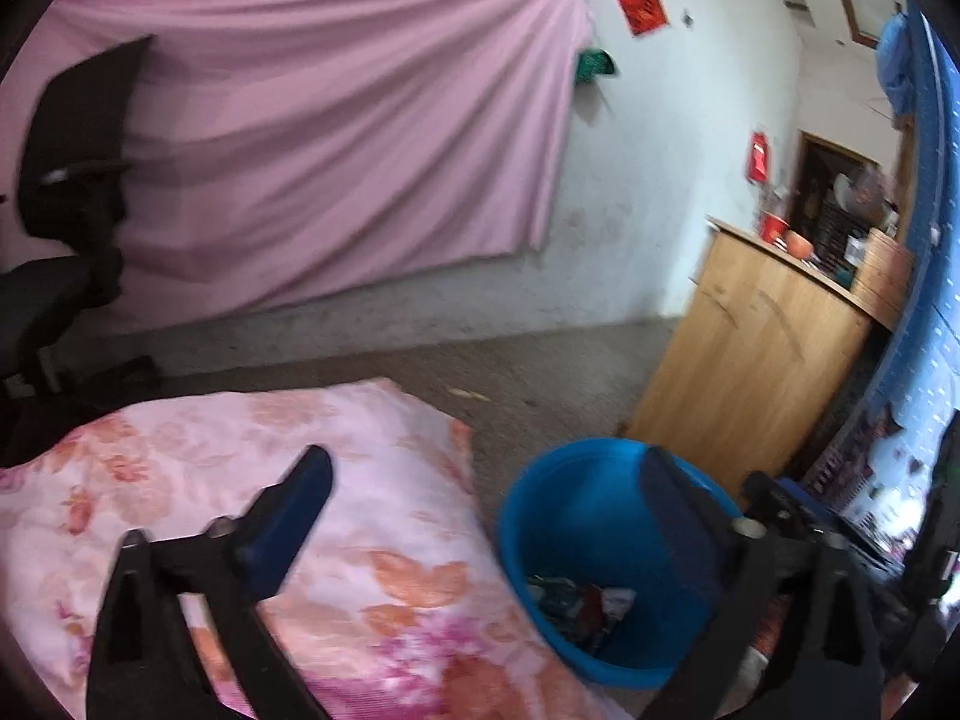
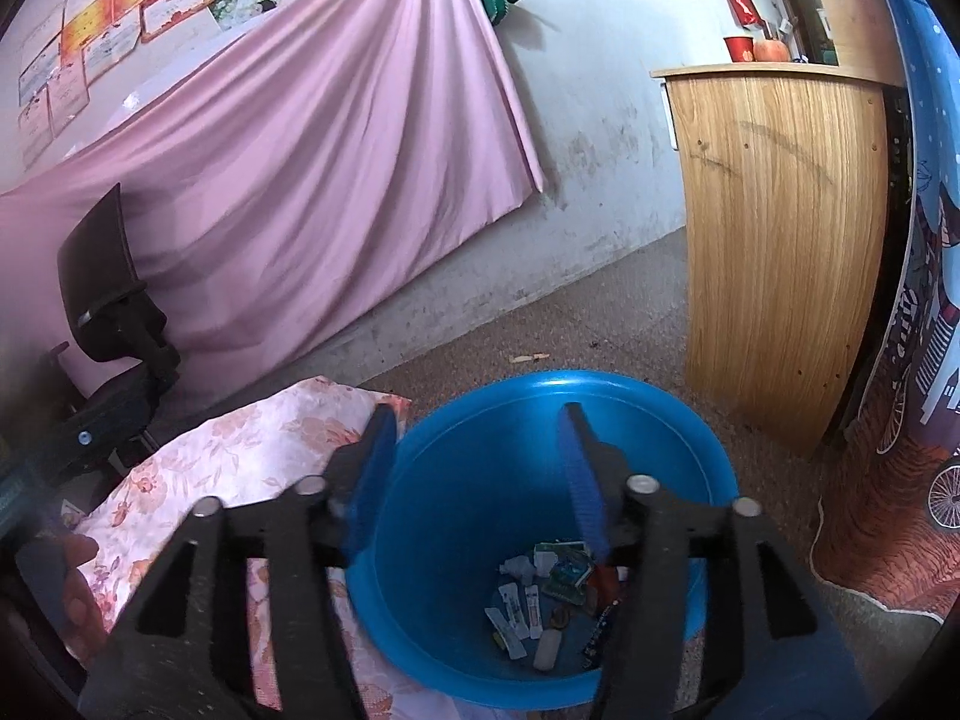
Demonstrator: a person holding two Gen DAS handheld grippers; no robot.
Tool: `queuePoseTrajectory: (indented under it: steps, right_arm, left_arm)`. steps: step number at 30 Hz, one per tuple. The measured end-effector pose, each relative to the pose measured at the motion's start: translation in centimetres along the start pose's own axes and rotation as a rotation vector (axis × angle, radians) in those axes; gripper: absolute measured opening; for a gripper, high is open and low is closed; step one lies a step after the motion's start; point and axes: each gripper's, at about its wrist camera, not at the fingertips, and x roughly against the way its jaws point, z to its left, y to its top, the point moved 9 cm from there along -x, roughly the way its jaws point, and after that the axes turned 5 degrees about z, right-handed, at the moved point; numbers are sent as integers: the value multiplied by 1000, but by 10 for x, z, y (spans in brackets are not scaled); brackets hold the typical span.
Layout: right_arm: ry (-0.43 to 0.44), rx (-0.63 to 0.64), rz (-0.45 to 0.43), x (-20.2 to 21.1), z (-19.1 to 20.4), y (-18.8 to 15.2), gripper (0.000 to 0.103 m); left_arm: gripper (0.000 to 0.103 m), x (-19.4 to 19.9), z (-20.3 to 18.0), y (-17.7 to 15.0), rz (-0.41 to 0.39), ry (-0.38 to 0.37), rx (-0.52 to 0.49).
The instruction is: Collect trash
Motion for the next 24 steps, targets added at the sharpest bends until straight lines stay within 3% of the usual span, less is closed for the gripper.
queuePoseTrajectory:
  steps: [3, 11, 24]
  right_arm:
    - [4, 11, -27, 5, 4, 3, 103]
    - [17, 38, -81, 15, 19, 8, 103]
    - [6, 87, -133, 35, 42, 0, 103]
  left_arm:
    - [101, 11, 17, -3, -29, 20, 32]
    - [101, 40, 41, -8, -103, 97, 19]
    - [101, 75, 64, -20, -170, 145, 44]
